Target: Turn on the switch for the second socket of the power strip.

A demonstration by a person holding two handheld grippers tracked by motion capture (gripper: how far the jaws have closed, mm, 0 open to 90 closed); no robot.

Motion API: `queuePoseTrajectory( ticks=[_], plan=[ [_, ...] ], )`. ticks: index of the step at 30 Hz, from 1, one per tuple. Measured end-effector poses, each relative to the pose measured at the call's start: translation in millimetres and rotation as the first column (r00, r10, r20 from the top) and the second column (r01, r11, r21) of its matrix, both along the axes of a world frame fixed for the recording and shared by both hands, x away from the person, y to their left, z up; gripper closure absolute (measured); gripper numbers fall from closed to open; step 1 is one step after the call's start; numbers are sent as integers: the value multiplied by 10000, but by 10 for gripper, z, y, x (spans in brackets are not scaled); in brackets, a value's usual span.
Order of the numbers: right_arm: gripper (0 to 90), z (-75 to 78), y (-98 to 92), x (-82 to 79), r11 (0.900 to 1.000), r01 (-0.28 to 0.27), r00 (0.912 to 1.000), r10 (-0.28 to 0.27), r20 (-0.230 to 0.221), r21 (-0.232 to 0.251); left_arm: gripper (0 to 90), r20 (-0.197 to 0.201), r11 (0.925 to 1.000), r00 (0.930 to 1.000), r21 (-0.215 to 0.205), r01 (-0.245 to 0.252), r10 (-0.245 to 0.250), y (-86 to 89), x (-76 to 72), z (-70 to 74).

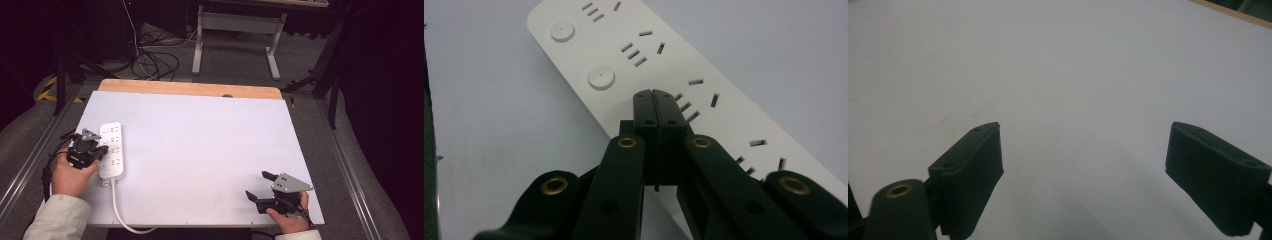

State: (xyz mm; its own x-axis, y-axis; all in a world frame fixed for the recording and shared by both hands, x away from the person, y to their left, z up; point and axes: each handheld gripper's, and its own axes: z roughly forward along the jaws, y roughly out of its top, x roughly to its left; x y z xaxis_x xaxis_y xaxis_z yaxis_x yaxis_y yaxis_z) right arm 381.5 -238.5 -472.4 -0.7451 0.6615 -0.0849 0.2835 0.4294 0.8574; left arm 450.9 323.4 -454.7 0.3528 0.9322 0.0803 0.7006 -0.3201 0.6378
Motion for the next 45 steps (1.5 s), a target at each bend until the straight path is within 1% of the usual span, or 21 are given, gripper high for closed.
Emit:
queuePoseTrajectory(
  ticks=[5, 7, 8, 9, 10, 11, 12, 13, 15, 18, 20, 24, 25, 26, 27, 32, 35, 38, 39, 43, 45],
  plan=[
    [155, 2, -2, -1, 10000, 4, 10000, -4, -1, -19, 900, -138, 9999, 9999, -97, -68, 66, -2, 8, 2],
    [155, 3, -6, -2, 10000, 0, 10000, 0, -5, -22, 900, -116, 10000, 9999, 42, -38, 39, -7, 11, 5],
    [155, 2, -7, -3, 10000, 24, 10000, -24, 3, -27, 900, -116, 10000, 9999, 46, -32, 32, -7, 11, 6],
    [155, 1, -8, -1, 10000, 22, 10000, -22, 2, -13, 900, -146, 9999, 9998, -88, -95, 93, -1, 7, 7],
    [155, 2, -8, 0, 10000, 12, 10000, -12, -7, -25, 900, -146, 9999, 9998, -88, -95, 93, -1, 7, 7],
    [155, 2, -8, -1, 10000, 23, 10000, -23, -5, -30, 900, -8, 10000, 10000, -51, -59, 59, -1, 8, 15],
    [155, 2, -7, 0, 10000, 36, 10000, -36, -19, -24, 900, 26, 9999, 9999, -46, -121, 121, -8, 4, 18],
    [155, 0, -6, 2, 10000, 51, 10000, -51, -16, -20, 900, 183, 9998, 9997, -76, -185, 186, -18, -1, 16],
    [155, -3, -3, 9, 9999, 71, 10000, -71, -22, -74, 900, 269, 9997, 9994, 81, -213, 211, -32, -4, 35],
    [155, -3, -2, 8, 10000, 69, 10000, -69, -18, -60, 899, 426, 9996, 9990, -254, -88, 98, -20, -39, 91],
    [155, -2, -4, 8, 10000, 61, 10000, -61, -15, -47, 899, 477, 9995, 9988, -312, -75, 90, -21, -54, 107],
    [155, -3, -2, 3, 10000, 30, 10000, -31, -25, -26, 898, 763, 9990, 9971, -442, 23, 11, -27, -129, 190],
    [155, -1, -5, 1, 10000, 34, 10000, -35, -20, -26, 898, 763, 9990, 9971, -442, 23, 11, -27, -129, 190],
    [155, -1, -5, 1, 10000, 34, 10000, -35, -20, -26, 898, 866, 9990, 9962, -449, 59, -20, -30, -143, 211],
    [155, -2, -10, 2, 10000, 40, 10000, -40, -18, 5, 896, 1011, 9984, 9948, -541, 150, -95, -44, -167, 248],
    [155, -7, -10, 13, 10000, 36, 10000, -36, -39, -18, 896, 1126, 9985, 9932, -432, 330, -279, -66, -205, 329],
    [155, -7, -12, 14, 10000, 52, 10000, -52, -52, -17, 896, 1275, 9991, 9910, -74, 422, -409, -94, -242, 395],
    [155, -7, -13, 12, 10000, 61, 10000, -61, -46, -10, 895, 1290, 9984, 9904, -201, 532, -502, -86, -264, 429],
    [155, -7, -13, 12, 10000, 61, 10000, -61, -46, -10, 895, 1282, 9979, 9904, -314, 570, -526, -82, -270, 434],
    [155, -7, -14, 14, 10000, 73, 10000, -73, -51, -7, 883, 1410, 9965, 9883, -523, 658, -578, -71, -300, 477],
    [155, -8, -14, 15, 10000, 75, 10000, -75, -62, -13, 872, 1513, 9962, 9864, -485, 721, -640, -73, -316, 511]
  ],
)
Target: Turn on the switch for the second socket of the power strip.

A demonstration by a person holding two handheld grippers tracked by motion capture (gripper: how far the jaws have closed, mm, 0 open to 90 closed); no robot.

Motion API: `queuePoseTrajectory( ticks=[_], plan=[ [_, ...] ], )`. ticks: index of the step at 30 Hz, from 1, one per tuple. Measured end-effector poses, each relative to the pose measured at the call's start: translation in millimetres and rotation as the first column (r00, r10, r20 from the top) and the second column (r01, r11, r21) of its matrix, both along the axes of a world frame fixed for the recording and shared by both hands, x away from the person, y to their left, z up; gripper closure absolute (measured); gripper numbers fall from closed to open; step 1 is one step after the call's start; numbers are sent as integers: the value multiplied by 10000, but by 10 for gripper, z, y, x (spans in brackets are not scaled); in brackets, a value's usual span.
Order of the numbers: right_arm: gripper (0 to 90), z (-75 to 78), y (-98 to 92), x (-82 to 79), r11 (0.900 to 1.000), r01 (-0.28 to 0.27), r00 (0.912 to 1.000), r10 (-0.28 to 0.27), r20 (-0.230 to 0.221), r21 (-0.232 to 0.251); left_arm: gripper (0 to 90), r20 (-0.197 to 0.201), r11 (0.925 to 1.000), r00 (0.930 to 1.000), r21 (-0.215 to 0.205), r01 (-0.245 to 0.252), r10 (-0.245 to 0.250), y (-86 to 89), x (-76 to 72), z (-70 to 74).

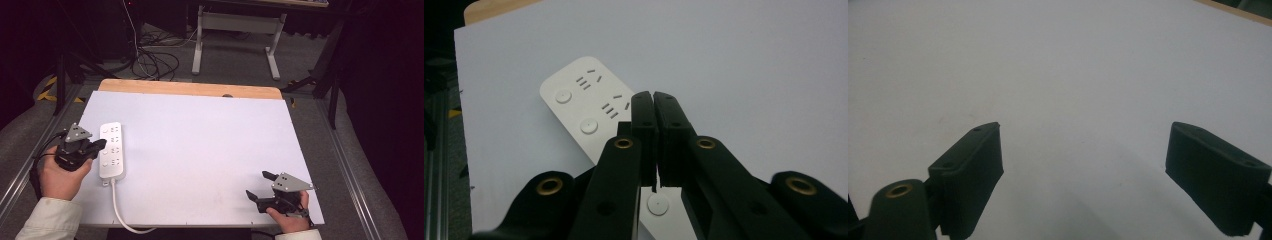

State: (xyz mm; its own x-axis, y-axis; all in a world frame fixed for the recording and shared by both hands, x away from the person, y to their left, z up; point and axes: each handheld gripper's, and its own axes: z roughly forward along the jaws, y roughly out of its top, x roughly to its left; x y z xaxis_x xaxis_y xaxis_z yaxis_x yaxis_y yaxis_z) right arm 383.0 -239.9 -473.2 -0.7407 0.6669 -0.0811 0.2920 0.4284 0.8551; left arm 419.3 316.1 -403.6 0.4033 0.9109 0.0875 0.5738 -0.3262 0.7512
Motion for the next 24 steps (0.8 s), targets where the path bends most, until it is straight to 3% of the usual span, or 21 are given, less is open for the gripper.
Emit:
queuePoseTrajectory(
  ticks=[3, 8, 14, 16, 17, 18, 21, 24],
  plan=[
    [155, 0, 1, 0, 10000, -4, 10000, 4, 5, -12, 862, 3, 10000, 10000, 32, 12, -12, -2, -5, 11],
    [155, 1, 0, -1, 10000, -5, 10000, 5, 21, -17, 814, 73, 9996, 9999, -271, 84, -82, 0, -37, 58],
    [155, 1, 0, -2, 10000, 2, 10000, -2, 22, -17, 636, 383, 9952, 9987, -908, 359, -325, -9, -80, 94],
    [155, 3, 0, -5, 10000, -11, 10000, 11, 34, -7, 560, 844, 9918, 9950, -1116, 618, -525, -31, -113, 109],
    [155, 3, 0, -7, 10000, -13, 10000, 14, 38, -10, 508, 844, 9918, 9950, -1116, 618, -525, -31, -113, 109],
    [155, 3, 0, -7, 10000, -10, 10000, 10, 31, -11, 466, 1258, 9906, 9894, -1061, 860, -724, -46, -150, 129],
    [155, 3, -2, -8, 10000, -4, 10000, 4, 35, 1, 378, 1528, 9904, 9857, -1070, 879, -710, -67, -194, 145],
    [155, 2, 1, -6, 10000, -32, 10000, 32, 33, 7, 350, 1822, 9891, 9801, -1078, 1002, -794, -73, -267, 160]
  ],
)
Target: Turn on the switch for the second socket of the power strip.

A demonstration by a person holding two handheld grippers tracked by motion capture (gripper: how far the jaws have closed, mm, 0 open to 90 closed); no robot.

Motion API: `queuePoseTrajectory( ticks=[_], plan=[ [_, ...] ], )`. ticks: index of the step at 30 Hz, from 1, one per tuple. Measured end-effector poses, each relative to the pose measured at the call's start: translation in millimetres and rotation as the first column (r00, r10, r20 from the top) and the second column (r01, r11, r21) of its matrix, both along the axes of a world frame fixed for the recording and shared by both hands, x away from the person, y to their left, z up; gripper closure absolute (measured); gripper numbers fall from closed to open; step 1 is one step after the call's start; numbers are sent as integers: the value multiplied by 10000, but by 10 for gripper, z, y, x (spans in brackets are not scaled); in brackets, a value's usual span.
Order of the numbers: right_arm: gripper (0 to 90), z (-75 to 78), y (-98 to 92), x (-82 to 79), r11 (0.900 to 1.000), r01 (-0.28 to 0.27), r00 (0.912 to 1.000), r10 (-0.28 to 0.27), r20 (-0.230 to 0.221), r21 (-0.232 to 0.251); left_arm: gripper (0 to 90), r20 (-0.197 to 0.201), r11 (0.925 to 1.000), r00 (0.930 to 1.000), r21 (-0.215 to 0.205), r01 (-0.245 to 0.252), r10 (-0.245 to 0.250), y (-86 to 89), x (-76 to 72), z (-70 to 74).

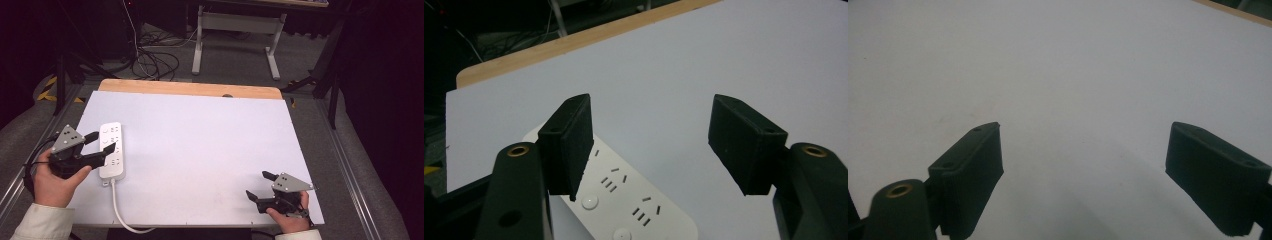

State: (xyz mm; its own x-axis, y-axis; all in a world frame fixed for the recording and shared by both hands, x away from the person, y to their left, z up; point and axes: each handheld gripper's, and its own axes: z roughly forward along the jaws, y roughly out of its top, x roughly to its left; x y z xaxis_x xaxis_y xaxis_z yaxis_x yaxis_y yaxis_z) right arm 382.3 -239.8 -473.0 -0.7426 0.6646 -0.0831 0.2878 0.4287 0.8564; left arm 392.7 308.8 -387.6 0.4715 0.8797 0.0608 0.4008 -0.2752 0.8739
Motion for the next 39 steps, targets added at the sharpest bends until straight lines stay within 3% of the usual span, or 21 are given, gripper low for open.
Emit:
queuePoseTrajectory(
  ticks=[2, 3, 4, 8, 14, 16, 17, 19, 21, 24, 27, 33, 39],
  plan=[
    [155, 1, 1, -2, 10000, -7, 10000, 7, 4, -22, 346, 75, 9979, 9987, -402, 502, -500, 16, -61, 4],
    [155, 1, 1, -2, 10000, -7, 10000, 7, 4, -22, 340, 75, 9979, 9987, -402, 502, -500, 16, -61, 4],
    [155, 2, 1, -4, 10000, -14, 10000, 14, 12, -24, 339, 68, 9938, 9962, -702, 866, -864, 33, -101, 1],
    [155, 3, -1, -6, 10000, -9, 10000, 9, 18, -11, 330, 188, 9852, 9909, -1055, 1349, -1336, 57, -188, -10],
    [152, 3, 5, -6, 10000, -73, 10000, 73, -2, 28, 292, 289, 9818, 9859, -912, 1666, -1646, 31, -291, -82],
    [138, 1, 11, -10, 9999, -150, 9999, 150, 25, -70, 293, 112, 9773, 9825, -1007, 1863, -1861, 36, -316, -124],
    [137, -1, 14, -12, 9998, -164, 9999, 164, 18, -63, 292, -155, 9666, 9781, -1575, 2024, -2073, 61, -333, -179],
    [137, -1, 15, -12, 9998, -160, 9999, 160, 16, -69, 291, -196, 9645, 9777, -1688, 2031, -2093, 77, -343, -206],
    [134, 0, 11, -10, 9998, -173, 9998, 173, 19, -47, 289, -217, 9671, 9797, -1660, 1928, -1991, 101, -377, -264],
    [134, -1, 13, -11, 9998, -187, 9998, 187, -3, -64, 276, -139, 9740, 9806, -1195, 1925, -1956, 134, -415, -355],
    [130, -5, 23, -10, 9996, -274, 9996, 274, -2, -93, 275, -215, 9715, 9785, -1260, 2009, -2051, 172, -435, -450],
    [125, -6, 22, -13, 9995, -305, 9995, 305, -31, -57, 271, -39, 9759, 9841, -1293, 1757, -1776, 209, -512, -554],
    [120, -7, 24, -15, 9991, -408, 9992, 407, -29, -76, 255, 2, 9854, 9871, -583, 1598, -1601, 226, -572, -662]
  ],
)
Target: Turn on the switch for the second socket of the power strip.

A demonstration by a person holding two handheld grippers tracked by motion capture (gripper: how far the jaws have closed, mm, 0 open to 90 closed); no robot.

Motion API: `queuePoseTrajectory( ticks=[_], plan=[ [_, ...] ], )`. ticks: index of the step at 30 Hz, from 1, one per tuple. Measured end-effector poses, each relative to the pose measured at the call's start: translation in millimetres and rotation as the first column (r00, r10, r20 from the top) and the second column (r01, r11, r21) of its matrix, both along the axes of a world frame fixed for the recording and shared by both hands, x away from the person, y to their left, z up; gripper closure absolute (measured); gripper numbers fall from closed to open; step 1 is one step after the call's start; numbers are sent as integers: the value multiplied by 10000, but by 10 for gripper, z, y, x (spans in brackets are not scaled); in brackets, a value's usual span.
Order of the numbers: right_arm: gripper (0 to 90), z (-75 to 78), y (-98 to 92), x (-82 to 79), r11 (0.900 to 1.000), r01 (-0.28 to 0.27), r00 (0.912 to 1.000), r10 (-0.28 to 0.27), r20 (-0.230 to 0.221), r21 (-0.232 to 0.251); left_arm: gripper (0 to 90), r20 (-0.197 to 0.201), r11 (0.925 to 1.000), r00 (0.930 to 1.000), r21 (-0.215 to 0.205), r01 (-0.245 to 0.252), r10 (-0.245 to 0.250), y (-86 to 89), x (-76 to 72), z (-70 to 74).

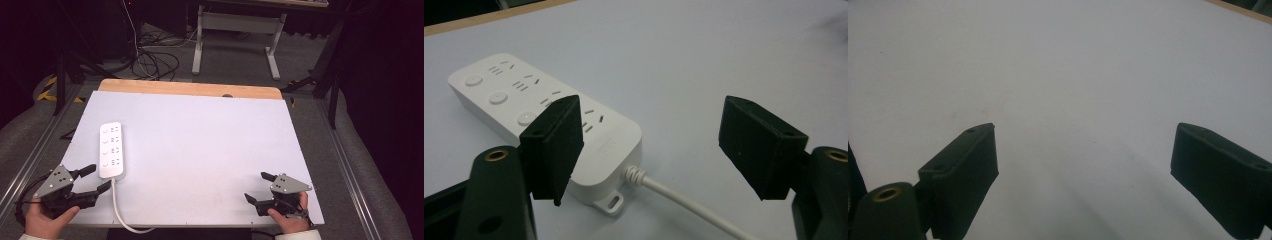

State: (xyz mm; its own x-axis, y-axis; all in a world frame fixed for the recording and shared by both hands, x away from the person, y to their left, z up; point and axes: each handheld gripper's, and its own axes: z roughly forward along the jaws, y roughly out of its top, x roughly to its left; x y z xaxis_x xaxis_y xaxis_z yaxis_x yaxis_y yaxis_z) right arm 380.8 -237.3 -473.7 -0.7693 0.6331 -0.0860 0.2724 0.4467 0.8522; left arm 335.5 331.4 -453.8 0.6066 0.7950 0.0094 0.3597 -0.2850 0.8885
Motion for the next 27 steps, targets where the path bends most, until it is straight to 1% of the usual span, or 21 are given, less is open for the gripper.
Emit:
queuePoseTrajectory(
  ticks=[2, 4, 6, 10, 13, 16, 18, 20, 21, 22, 23, 24, 27],
  plan=[
    [120, 0, 0, -1, 10000, 5, 10000, -5, -4, 0, 254, 17, 9999, 10000, 142, 21, -22, 2, -16, -32],
    [120, 0, -3, 0, 10000, -1, 10000, 1, -12, 12, 254, -68, 9999, 9999, 93, 114, -114, 3, -32, -67],
    [120, -1, -3, 0, 10000, -2, 10000, 2, -16, 14, 254, -137, 9998, 9998, 130, 168, -167, 10, -45, -98],
    [120, -2, -5, 1, 10000, 0, 10000, 0, -14, 6, 254, -363, 9998, 9992, -138, 172, -177, 33, -67, -148],
    [120, -4, -5, 2, 10000, 4, 10000, -4, -26, 10, 254, -671, 9998, 9976, -151, 142, -152, 46, -82, -178],
    [119, -7, -6, 5, 10000, 11, 10000, -11, -56, -12, 254, -870, 9996, 9960, -179, 195, -210, 57, -96, -209],
    [120, -8, -5, 5, 10000, 23, 10000, -23, -64, 2, 254, -1075, 9984, 9937, -494, 278, -330, 62, -99, -234],
    [120, -12, -4, 11, 10000, 4, 10000, -4, -84, 6, 258, -1115, 9989, 9932, -369, 302, -342, 50, -92, -242],
    [119, -14, -4, 13, 10000, 1, 10000, -1, -89, 7, 262, -1116, 9988, 9931, -373, 309, -349, 39, -88, -240],
    [119, -14, -4, 13, 10000, 1, 10000, -1, -89, 7, 262, -1044, 9990, 9937, -248, 378, -402, 35, -77, -233],
    [120, -17, -2, 14, 10000, 8, 9999, -8, -108, -17, 264, -1053, 9988, 9936, -283, 389, -417, 23, -76, -230],
    [120, -17, -2, 14, 10000, 8, 9999, -8, -108, -17, 264, -953, 9988, 9944, -175, 450, -465, 22, -68, -226],
    [120, -18, 2, 19, 10000, -3, 9999, 2, -122, -20, 266, -916, 9988, 9947, -215, 443, -461, 33, -63, -229]
  ],
)
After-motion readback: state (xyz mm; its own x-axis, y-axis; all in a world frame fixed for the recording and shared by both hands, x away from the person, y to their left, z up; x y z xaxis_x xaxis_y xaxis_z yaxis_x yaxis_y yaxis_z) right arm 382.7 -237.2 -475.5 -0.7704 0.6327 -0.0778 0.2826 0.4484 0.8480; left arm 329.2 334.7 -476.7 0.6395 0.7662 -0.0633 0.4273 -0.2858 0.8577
